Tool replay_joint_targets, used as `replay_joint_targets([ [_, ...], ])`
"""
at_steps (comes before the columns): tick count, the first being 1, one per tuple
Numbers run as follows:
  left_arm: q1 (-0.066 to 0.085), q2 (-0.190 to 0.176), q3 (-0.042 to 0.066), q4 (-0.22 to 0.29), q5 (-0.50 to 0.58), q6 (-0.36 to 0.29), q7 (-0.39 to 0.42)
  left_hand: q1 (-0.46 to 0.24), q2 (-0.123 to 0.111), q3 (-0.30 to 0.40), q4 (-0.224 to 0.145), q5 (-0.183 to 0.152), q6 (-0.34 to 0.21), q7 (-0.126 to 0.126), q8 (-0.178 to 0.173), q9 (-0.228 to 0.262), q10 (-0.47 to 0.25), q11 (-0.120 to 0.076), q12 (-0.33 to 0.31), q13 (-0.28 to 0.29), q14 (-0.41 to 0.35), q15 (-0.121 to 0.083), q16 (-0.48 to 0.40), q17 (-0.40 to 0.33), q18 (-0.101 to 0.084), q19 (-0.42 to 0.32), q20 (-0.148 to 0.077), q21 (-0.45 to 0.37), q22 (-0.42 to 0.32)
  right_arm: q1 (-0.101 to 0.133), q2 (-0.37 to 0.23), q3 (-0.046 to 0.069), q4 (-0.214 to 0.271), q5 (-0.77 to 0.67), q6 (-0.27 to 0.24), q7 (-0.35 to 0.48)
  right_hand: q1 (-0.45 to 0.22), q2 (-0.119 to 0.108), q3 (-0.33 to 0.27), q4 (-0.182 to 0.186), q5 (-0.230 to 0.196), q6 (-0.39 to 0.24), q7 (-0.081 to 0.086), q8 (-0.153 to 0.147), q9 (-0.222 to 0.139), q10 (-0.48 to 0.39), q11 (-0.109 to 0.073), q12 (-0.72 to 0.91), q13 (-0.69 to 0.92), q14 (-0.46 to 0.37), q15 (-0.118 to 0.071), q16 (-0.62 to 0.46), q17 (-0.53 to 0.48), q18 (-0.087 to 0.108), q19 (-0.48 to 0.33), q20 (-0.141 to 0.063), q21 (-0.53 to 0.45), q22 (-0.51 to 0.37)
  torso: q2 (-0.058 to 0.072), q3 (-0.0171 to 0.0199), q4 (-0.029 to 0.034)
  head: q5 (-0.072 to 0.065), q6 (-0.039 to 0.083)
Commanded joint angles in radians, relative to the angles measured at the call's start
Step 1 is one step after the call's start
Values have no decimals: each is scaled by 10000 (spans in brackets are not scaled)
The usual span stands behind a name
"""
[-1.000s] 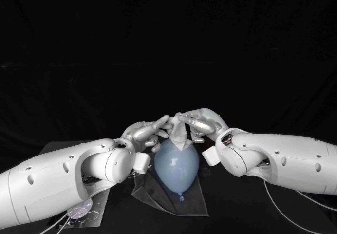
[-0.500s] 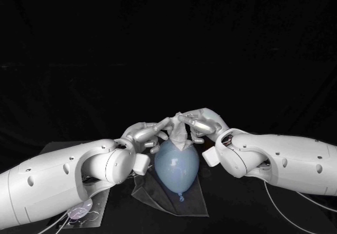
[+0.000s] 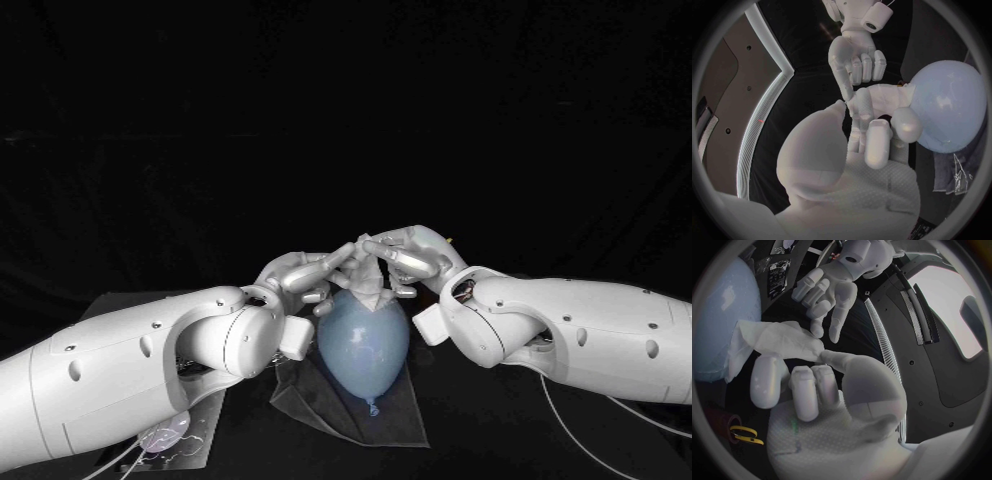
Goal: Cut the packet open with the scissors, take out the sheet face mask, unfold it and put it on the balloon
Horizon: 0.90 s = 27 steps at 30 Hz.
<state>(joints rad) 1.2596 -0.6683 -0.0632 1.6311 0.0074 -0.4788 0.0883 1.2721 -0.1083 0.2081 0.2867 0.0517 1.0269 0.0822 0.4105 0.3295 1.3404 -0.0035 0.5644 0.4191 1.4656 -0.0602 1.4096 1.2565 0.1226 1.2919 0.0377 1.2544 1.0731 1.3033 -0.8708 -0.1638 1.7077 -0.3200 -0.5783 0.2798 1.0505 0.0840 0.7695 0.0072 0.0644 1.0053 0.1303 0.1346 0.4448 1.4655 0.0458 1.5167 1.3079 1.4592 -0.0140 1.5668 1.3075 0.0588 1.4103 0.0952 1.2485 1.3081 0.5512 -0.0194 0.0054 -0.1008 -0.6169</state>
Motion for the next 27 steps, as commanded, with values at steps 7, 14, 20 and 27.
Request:
replay_joint_targets([
  [7, 6, 83, 18, -33, 73, -16, 38, 74, 76, -128, 31, -38, 129, -65, -33, -7, 47, 7, 94, 49, 361, -41, 74, 45, -207, 98, 5, 92, 82, -7, 60, -5, 50, -252, 312, -125, 95, -10, 34, 5, 43, 6, 62, -5, 7, 853, 81, 42, 2378, 1116, 28, 40, 2633, 94, -37, 2, -30, 1716, 2, 0, 4, -3, 3],
  [14, 6, 110, 20, -37, 77, -89, -116, -137, 222, -301, 55, -38, 206, -84, -39, -9, 87, -6, 136, 98, 368, -54, 96, 64, -216, 120, -3, 147, 155, -11, 48, -10, 187, -319, 393, -126, 107, -15, 33, 10, 53, 11, 66, -4, 7, 845, 85, 23, 2369, 1116, 31, 40, 2633, 97, -45, 5, -46, 1711, 3, 1, 2, 2, -5],
  [20, 6, 116, 21, -34, 77, -129, -182, -289, 346, -411, 56, -37, 250, -99, -45, -11, 111, -16, 163, 130, 377, -61, 118, 91, -225, 141, -8, 189, 214, -14, 41, -14, 243, -372, 440, -141, 107, -15, 33, 10, 53, 11, 66, -4, 7, 845, 85, 23, 2369, 1116, 31, 40, 2633, 97, -45, 5, -46, 1711, 3, 1, 1, 3, -12],
  [27, 6, 114, 21, -21, 78, -164, -215, -316, 500, -451, 41, -31, 294, -127, -45, -10, 138, -38, 190, 159, 383, -77, 132, 102, -232, 161, -14, 228, 268, -18, 26, -18, 272, -410, 468, -126, 117, -18, 33, 14, 59, 11, 68, -5, 6, 838, 87, 6, 2360, 1116, 33, 40, 2633, 105, -64, 7, -80, 1702, 3, 1, 7, 6, 0],
])
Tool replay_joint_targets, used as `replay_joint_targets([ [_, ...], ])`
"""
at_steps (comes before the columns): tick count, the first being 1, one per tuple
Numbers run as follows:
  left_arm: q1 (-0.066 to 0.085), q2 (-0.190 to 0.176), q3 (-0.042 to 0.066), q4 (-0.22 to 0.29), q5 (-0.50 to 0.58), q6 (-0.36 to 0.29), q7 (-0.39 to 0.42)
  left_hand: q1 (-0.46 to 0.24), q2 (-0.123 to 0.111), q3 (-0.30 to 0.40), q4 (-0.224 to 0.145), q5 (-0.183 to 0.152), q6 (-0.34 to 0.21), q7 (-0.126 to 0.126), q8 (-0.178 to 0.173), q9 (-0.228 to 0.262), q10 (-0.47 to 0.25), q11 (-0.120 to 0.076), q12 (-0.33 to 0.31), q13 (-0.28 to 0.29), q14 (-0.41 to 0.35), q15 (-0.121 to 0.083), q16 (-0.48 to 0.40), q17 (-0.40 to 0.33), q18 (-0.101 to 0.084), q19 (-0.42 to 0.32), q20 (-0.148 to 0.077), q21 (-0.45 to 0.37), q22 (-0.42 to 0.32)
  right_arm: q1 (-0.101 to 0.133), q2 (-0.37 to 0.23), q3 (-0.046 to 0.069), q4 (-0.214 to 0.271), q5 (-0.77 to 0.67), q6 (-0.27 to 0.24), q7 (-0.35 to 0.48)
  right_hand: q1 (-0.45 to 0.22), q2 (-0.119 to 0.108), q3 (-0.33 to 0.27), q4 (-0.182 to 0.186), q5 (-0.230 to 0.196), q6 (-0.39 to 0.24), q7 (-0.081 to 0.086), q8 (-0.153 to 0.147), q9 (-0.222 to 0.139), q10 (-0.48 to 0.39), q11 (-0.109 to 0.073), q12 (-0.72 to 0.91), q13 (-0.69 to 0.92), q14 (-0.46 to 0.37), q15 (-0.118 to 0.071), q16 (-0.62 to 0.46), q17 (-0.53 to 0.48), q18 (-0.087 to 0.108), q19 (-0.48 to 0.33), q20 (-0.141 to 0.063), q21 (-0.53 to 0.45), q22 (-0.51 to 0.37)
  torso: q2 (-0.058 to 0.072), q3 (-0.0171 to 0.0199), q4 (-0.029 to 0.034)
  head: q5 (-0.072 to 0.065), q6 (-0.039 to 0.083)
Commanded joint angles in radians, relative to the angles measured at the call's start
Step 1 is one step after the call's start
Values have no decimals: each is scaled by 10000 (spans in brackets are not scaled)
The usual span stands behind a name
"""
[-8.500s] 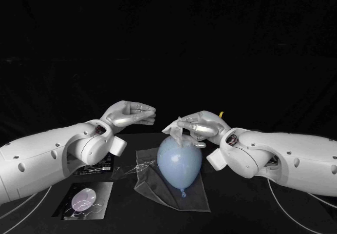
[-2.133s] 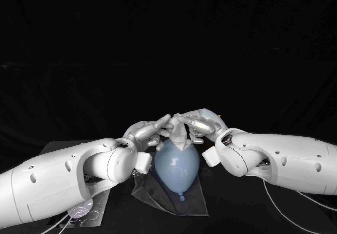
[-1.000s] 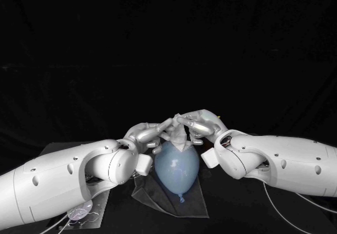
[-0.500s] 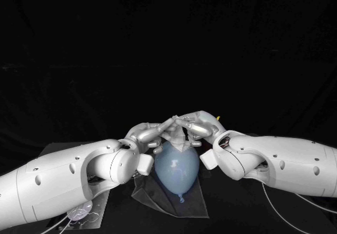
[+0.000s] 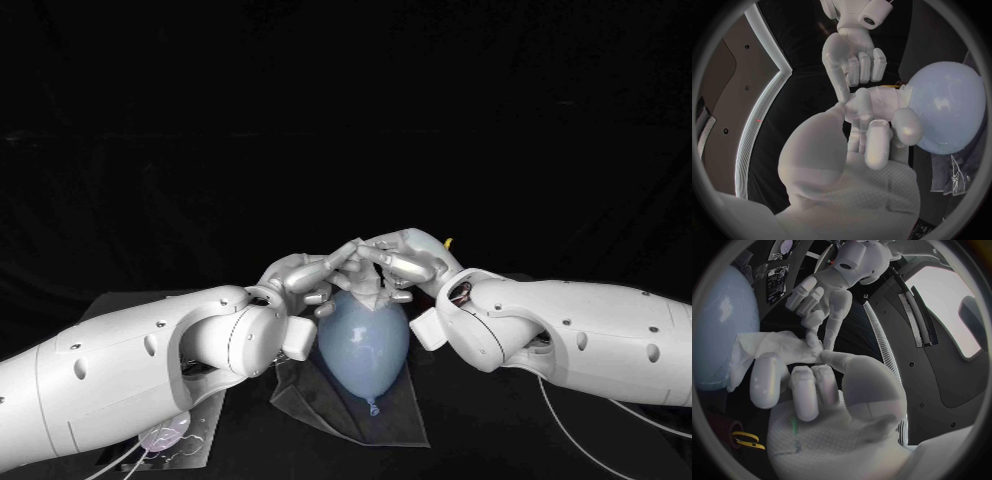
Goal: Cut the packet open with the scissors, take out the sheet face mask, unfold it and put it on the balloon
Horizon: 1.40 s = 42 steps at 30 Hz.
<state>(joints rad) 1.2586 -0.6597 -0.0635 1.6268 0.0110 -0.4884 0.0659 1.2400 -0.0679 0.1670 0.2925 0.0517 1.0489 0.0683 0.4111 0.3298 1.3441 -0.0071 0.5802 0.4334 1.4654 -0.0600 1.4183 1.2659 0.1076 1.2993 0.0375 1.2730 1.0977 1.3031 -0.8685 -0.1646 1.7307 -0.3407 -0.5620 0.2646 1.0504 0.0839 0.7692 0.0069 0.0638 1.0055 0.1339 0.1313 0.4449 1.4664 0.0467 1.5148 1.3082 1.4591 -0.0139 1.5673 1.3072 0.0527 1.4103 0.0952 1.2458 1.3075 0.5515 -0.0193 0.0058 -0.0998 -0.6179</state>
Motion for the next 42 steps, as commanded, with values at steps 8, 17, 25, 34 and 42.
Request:
replay_joint_targets([
  [8, 15, 21, 25, 38, 41, -63, 25, 188, 747, 175, -30, -26, 72, -5, -107, -35, 90, -17, 50, 67, 383, -95, 53, 2, -82, 75, -24, 68, 55, -20, -13, -11, 59, -218, 399, 46, 121, -17, 36, 18, 67, 8, 33, 27, 4, 822, 79, 6, 2347, 1117, 33, 35, 2635, 169, -73, 8, -72, 1702, 2, 0, 0, 25, -2],
  [17, 15, -6, 25, 52, 42, -61, 138, 1406, 1007, 1124, -704, -20, -61, -38, -183, -35, -14, -57, 2, 114, 357, -136, 19, -87, -79, 39, -43, 84, 81, -28, -13, -12, 37, -245, 448, 5, 126, -18, 36, 25, 72, 3, 37, 23, 2, 818, 82, -3, 2343, 1117, 35, 35, 2635, 172, -81, 10, -86, 1698, -3, -2, 0, 8, 7],
  [25, 15, -38, 25, 71, 102, -99, 307, 1547, 402, 2899, -1705, -27, -281, 93, -128, 108, -92, 43, -314, -22, 319, -44, -43, -211, -63, -54, 1, 44, 41, -30, -11, -13, -13, -263, 460, -56, 128, -16, 36, 32, 73, -3, 41, 19, 0, 810, 85, -21, 2333, 1117, 37, 35, 2635, 176, -91, 11, -104, 1693, 1, -2, 2, 16, 4],
  [34, 15, -74, 25, 94, 157, -148, 419, 631, -86, 4904, -2638, -19, -518, 202, 77, 413, -118, 130, -532, -99, 305, 21, -51, -253, -43, -128, 45, 24, 19, -30, -24, -13, -29, -266, 429, -55, 132, -13, 38, 41, 74, -12, 45, 13, -4, 812, 89, -16, 2336, 1117, 40, 35, 2635, 173, -87, 13, -94, 1696, 2, 2, 2, 28, -16],
  [42, 15, -106, 25, 104, 163, -173, 396, -73, -446, 6626, -3403, -17, -624, 291, 211, 633, -222, 187, -501, -29, 287, 66, -57, -291, -34, -171, 75, 88, 71, -31, -62, -13, 10, -137, 384, 78, 137, -11, 40, 46, 78, -18, 47, 9, -6, 821, 91, 8, 2348, 1117, 42, 35, 2635, 167, -73, 15, -65, 1704, 0, 1, 2, 22, -28],
])
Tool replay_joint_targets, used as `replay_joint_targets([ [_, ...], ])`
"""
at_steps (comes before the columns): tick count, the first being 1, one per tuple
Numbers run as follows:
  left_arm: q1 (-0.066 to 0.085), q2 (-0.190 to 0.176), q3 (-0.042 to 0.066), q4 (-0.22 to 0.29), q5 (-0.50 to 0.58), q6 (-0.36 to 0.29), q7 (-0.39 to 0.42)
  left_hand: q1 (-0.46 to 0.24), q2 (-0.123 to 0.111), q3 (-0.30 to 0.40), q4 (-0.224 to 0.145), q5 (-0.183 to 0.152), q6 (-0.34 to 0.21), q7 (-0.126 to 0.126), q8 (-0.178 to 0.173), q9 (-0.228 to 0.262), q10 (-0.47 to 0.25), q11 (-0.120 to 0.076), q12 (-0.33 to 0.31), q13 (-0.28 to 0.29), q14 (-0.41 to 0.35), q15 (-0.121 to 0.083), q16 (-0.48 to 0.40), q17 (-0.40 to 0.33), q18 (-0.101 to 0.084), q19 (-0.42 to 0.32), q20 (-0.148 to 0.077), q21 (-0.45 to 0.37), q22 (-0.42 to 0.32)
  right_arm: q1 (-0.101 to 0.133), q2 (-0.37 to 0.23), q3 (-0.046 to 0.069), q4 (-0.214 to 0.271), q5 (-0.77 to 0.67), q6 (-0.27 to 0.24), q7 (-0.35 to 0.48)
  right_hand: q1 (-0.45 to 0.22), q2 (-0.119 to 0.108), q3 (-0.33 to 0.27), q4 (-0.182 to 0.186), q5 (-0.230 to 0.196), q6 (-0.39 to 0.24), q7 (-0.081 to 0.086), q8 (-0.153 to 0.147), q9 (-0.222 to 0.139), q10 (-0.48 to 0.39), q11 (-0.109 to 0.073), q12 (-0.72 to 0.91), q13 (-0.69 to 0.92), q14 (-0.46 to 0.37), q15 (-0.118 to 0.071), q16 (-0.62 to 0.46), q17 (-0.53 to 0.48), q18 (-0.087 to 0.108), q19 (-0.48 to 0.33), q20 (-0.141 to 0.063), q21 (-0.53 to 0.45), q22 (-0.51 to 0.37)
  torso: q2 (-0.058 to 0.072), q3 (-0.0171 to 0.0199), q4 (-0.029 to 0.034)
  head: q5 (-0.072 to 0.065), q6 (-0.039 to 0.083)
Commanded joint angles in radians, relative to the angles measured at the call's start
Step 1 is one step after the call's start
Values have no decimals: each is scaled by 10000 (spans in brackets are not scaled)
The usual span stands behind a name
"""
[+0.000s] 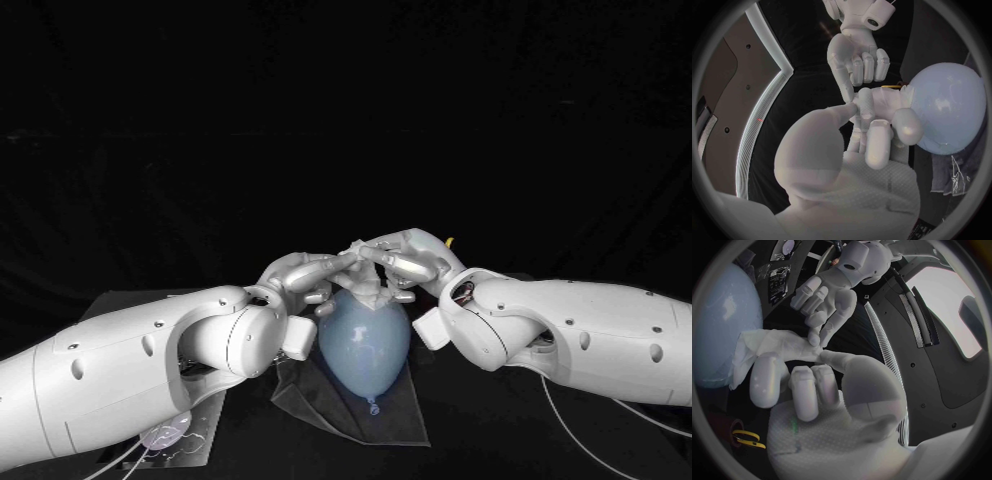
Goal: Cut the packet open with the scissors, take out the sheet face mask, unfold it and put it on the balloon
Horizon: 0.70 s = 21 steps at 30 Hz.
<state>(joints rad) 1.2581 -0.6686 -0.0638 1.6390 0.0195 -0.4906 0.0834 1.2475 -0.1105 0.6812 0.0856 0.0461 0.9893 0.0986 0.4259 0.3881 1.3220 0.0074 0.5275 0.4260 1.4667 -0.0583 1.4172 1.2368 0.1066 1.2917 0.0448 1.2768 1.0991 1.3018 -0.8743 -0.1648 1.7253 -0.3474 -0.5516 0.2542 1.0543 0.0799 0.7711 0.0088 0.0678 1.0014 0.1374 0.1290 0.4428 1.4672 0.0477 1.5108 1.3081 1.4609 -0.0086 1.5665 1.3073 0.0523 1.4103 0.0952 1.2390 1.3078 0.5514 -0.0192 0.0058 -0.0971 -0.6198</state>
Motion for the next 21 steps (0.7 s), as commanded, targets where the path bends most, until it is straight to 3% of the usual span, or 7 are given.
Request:
replay_joint_targets([
  [1, 21, -20, 28, -18, 77, -156, 214, -195, -45, 1597, -1387, 44, -15, -18, 81, 69, 5, 37, 48, 61, 277, 45, -41, 8, -24, -92, 0, 63, 71, -17, -8, -11, 68, -53, 273, 200, 98, 29, 21, 27, 38, 23, 12, 32, 15, 813, 82, 48, 2350, 1099, -11, 43, 2635, 172, -73, 15, 3, 1701, 2, 0, 5, 9, -18],
  [9, 21, -106, 28, 19, -18, -106, 171, -556, -239, 2515, -1660, 171, -34, 4, 142, 194, -94, 54, 181, 157, 281, 51, -34, 0, -22, -114, -11, 165, 152, -18, -49, -9, 24, 123, 102, 362, 103, 32, 24, 30, 47, 17, 14, 28, 13, 819, 83, 63, 2357, 1099, -9, 43, 2635, 165, -58, 16, 34, 1710, 3, -3, 2, -9, -26],
  [10, 21, -118, 28, 22, -40, -105, 169, -647, -302, 2644, -1692, 440, -19, 2, 166, 226, -102, 53, 222, 181, 283, 49, -27, 8, -22, -116, -14, 194, 177, -18, -55, -9, 18, 138, 85, 374, 103, 32, 24, 30, 47, 17, 14, 28, 13, 819, 83, 63, 2357, 1099, -9, 43, 2635, 165, -58, 16, 34, 1710, 2, 0, 5, 3, -27],
  [15, 21, -177, 28, 25, -199, -75, 126, -840, -413, 2842, -1778, 1117, 13, -22, 237, 334, -91, 30, 343, 242, 301, 27, 10, 61, -32, -96, -36, 304, 288, -18, -80, -8, 8, 210, -19, 458, 108, 33, 27, 31, 53, 13, 15, 25, 12, 829, 84, 87, 2369, 1099, -8, 43, 2635, 159, -43, 17, 63, 1718, 1, -1, -1, -3, -26],
  [21, 20, -283, 27, 54, -428, 87, 44, -883, -419, 2856, -1783, 1231, 23, -30, 258, 369, -79, 24, 379, 259, 308, 20, 24, 81, -34, -95, -43, 326, 308, -18, -104, -6, -39, 325, -195, 572, 112, 34, 28, 33, 58, 8, 17, 22, 10, 834, 85, 100, 2376, 1099, -7, 43, 2635, 152, -24, 18, 101, 1729, 2, 0, 2, -11, -36],
])
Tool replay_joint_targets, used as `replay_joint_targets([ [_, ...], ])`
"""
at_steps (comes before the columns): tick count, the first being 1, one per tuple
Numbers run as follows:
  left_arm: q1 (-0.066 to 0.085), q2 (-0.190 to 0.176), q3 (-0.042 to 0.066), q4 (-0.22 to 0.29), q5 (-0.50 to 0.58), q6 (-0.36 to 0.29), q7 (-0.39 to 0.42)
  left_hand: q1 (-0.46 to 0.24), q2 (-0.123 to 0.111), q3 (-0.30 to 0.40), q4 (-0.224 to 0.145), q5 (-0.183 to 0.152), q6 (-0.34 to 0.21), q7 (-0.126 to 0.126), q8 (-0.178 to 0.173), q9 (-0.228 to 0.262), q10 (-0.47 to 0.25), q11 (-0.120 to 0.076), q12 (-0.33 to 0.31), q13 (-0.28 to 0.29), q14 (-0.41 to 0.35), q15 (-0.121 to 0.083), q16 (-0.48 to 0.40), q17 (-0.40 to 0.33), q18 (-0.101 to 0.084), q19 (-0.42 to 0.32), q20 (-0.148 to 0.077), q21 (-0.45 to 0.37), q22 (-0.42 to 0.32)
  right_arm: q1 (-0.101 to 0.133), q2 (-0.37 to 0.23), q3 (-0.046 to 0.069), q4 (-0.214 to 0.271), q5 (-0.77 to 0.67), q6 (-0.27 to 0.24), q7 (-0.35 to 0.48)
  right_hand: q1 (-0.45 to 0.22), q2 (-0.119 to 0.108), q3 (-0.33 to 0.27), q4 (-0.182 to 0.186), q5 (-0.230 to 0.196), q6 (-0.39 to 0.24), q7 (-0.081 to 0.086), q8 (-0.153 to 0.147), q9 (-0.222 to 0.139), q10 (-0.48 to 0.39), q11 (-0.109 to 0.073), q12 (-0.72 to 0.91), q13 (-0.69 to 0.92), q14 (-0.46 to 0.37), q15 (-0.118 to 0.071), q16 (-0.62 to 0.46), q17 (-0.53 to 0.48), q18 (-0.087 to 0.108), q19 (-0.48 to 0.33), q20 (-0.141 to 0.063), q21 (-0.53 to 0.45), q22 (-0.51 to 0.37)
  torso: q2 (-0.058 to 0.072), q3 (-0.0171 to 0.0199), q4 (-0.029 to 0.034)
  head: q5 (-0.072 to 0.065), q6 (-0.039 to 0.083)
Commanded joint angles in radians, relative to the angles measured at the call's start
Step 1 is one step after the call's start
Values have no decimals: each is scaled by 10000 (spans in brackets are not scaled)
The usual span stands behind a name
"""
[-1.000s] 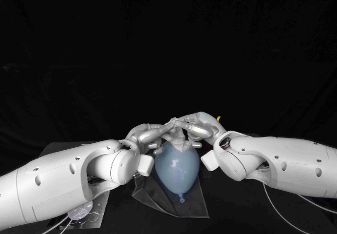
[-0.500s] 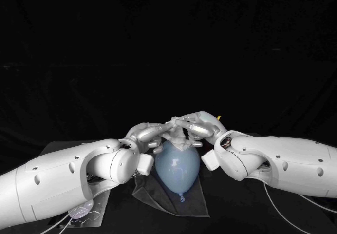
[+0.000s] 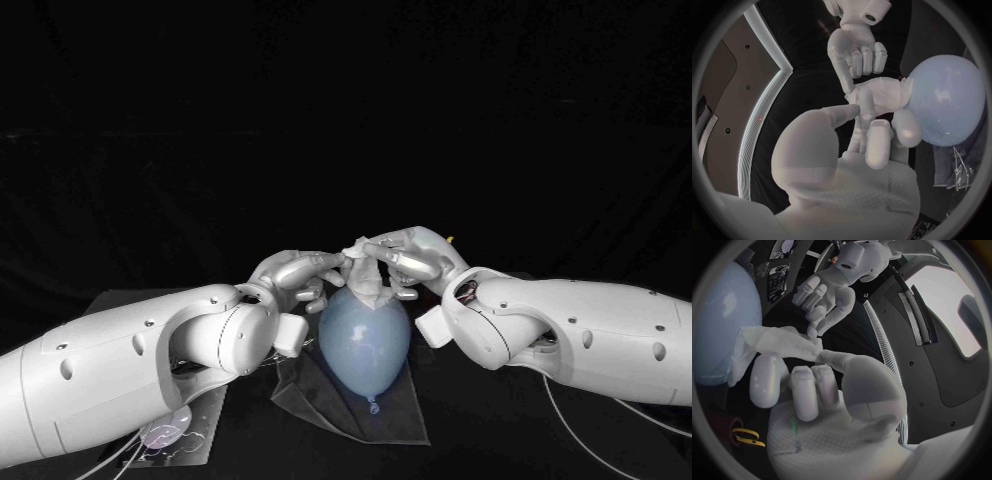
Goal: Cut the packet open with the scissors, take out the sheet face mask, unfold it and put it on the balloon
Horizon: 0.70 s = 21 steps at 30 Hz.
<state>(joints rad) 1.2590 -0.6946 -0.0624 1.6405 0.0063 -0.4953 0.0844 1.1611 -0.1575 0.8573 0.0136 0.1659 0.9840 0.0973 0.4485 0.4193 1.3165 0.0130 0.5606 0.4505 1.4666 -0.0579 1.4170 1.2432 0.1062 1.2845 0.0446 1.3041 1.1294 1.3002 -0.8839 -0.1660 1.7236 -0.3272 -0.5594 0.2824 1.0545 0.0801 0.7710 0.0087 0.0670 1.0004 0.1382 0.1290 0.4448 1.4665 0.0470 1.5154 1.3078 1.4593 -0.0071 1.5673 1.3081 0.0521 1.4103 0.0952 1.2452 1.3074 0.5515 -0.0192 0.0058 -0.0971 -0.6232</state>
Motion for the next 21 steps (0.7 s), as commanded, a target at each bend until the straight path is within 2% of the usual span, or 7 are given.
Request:
replay_joint_targets([
  [1, 11, -36, 13, 43, -338, 153, 27, -18, 52, 1095, -1063, 33, 76, -17, 31, 57, -24, -32, 47, 14, 308, 16, 26, 17, -31, -23, -40, 53, 5, -3, -11, 6, -29, 138, -128, 300, 110, 32, 30, 34, 66, 18, 9, 20, -10, 841, 92, 55, 2379, 1115, -22, 35, 2627, 152, -22, 18, 44, 1735, 1, 0, 2, -11, -2],
  [5, 11, -112, 12, 64, -615, 286, -21, -98, -19, 1107, -1138, 466, 135, -62, 106, 172, 35, -74, 180, 79, 345, -21, 99, 137, -51, 32, -74, 161, 137, -3, -19, 8, -45, 211, -178, 348, 111, 32, 31, 34, 67, 15, 10, 19, -10, 842, 92, 58, 2380, 1115, -22, 35, 2627, 149, -15, 18, 58, 1739, 2, 1, -1, -15, -1],
  [9, 10, -136, 12, 85, -702, 461, 39, -131, -29, 1091, -1134, 538, 135, -63, 114, 199, 31, -75, 198, 89, 331, -26, 74, 78, -38, -11, -78, 135, 84, -3, -20, 9, -48, 231, -161, 333, 111, 32, 31, 34, 67, 15, 10, 19, -10, 842, 92, 58, 2380, 1115, -22, 35, 2627, 149, -15, 18, 58, 1739, 0, 0, -4, -14, -9],
  [13, 10, -99, 11, 40, -714, 616, 132, -227, 180, 603, -941, 492, -131, 9, 21, 276, -130, -9, 95, 47, 323, 37, 85, 96, -28, -108, -19, 42, -10, -3, 4, 9, -75, 240, -109, 274, 111, 32, 31, 34, 67, 15, 10, 19, -10, 842, 92, 58, 2380, 1115, -22, 35, 2627, 149, -15, 18, 58, 1739, -8, -1, 0, 9, 49],
  [15, 10, -67, 11, 0, -713, 753, 126, -415, 237, -418, -756, 339, -372, 27, -63, 322, -128, 63, 113, 56, 308, 104, 88, 86, -25, -169, 71, -68, -96, -3, 22, 9, -91, 238, -75, 234, 121, 34, 35, 36, 70, 2, 13, 11, -14, 838, 94, 49, 2376, 1115, -20, 35, 2627, 152, -21, 20, 46, 1735, -12, 1, 0, 2, 73],
  [18, 9, 9, 10, -52, -712, 956, 68, -708, 11, -2218, -263, -30, -373, -5, -219, 281, -165, 43, 138, 86, 280, 113, 86, 62, -14, -185, 101, -219, -212, -3, 51, 9, -130, 230, -27, 167, 122, 34, 35, 37, 69, 1, 14, 9, -15, 836, 95, 43, 2373, 1115, -19, 35, 2627, 156, -29, 20, 29, 1731, -2, 0, -4, 14, 73],
  [21, 9, 133, 8, -130, -711, 1084, 21, -646, -131, -2807, -66, -518, -366, 42, -422, 162, -202, 46, 99, 70, 274, 113, 91, 60, -12, -160, 98, -269, -248, -3, 92, 8, -156, 225, 28, 114, 122, 34, 33, 41, 61, -2, 17, 7, -16, 837, 97, 45, 2373, 1115, -18, 35, 2627, 158, -35, 21, 17, 1727, -7, -2, -3, 28, 66],
])
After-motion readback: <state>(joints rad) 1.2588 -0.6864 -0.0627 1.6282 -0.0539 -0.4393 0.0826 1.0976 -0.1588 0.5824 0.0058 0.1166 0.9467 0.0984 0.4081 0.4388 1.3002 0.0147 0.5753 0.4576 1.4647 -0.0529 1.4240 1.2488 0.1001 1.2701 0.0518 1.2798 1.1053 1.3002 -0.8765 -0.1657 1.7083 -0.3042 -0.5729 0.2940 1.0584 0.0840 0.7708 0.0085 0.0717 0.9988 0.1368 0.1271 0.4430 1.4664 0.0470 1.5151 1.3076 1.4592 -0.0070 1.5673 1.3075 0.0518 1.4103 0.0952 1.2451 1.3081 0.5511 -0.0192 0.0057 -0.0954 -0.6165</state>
